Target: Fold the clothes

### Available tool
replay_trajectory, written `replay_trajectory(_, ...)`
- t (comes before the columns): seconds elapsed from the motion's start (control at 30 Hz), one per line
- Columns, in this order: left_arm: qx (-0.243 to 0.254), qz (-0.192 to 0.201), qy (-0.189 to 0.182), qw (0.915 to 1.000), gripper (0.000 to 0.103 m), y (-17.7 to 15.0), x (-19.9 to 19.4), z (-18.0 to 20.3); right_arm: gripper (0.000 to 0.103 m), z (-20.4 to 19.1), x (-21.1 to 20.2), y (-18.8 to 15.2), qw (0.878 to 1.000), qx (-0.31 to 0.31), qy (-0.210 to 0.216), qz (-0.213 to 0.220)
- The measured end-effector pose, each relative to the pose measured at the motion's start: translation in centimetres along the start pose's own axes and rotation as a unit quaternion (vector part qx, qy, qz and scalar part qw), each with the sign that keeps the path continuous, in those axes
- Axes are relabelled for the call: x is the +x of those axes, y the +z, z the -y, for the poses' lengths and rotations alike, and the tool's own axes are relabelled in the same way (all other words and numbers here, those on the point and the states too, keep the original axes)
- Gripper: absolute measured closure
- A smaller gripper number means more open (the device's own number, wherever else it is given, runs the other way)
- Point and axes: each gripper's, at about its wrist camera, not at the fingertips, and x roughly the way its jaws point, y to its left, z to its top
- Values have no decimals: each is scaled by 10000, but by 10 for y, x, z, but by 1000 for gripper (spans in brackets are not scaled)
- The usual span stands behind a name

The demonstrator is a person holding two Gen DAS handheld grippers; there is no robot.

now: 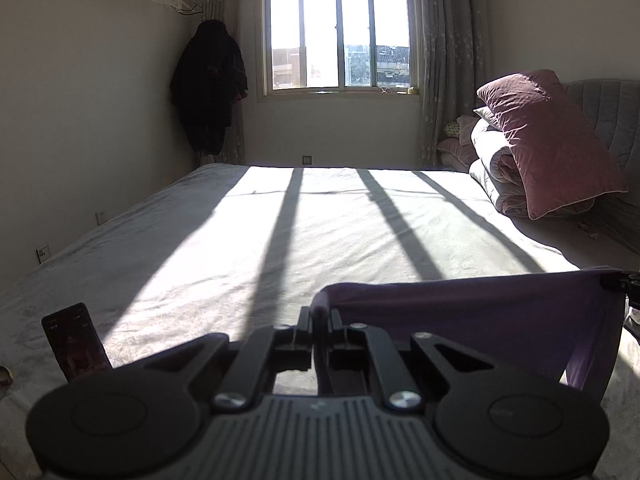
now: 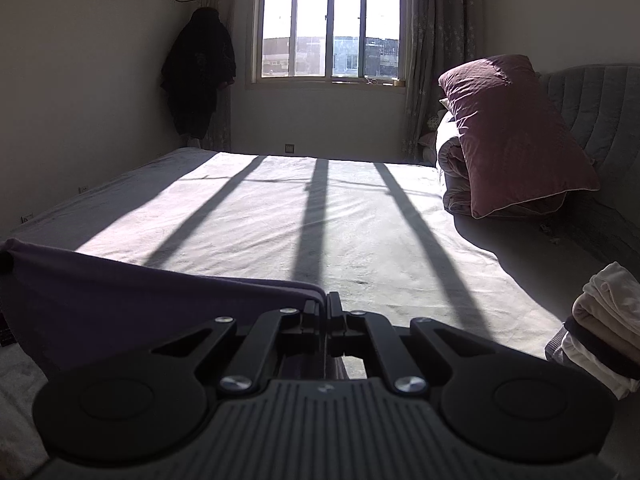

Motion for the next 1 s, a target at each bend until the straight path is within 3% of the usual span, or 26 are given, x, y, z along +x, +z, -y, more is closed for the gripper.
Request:
replay_trajectory(0.23,154,-407,203,9988,97,-6,82,4,100,-10,64,-14,9992,-159,-201,-323)
replay_trajectory(0.47,250,-684,81,9973,96,-12,159,14,100,-15,121,-31,9961,-434,-482,-606)
replay_trajectory(1.0,594,-1270,123,9901,96,-50,259,34,100,-12,214,-74,9863,-409,-656,-1454)
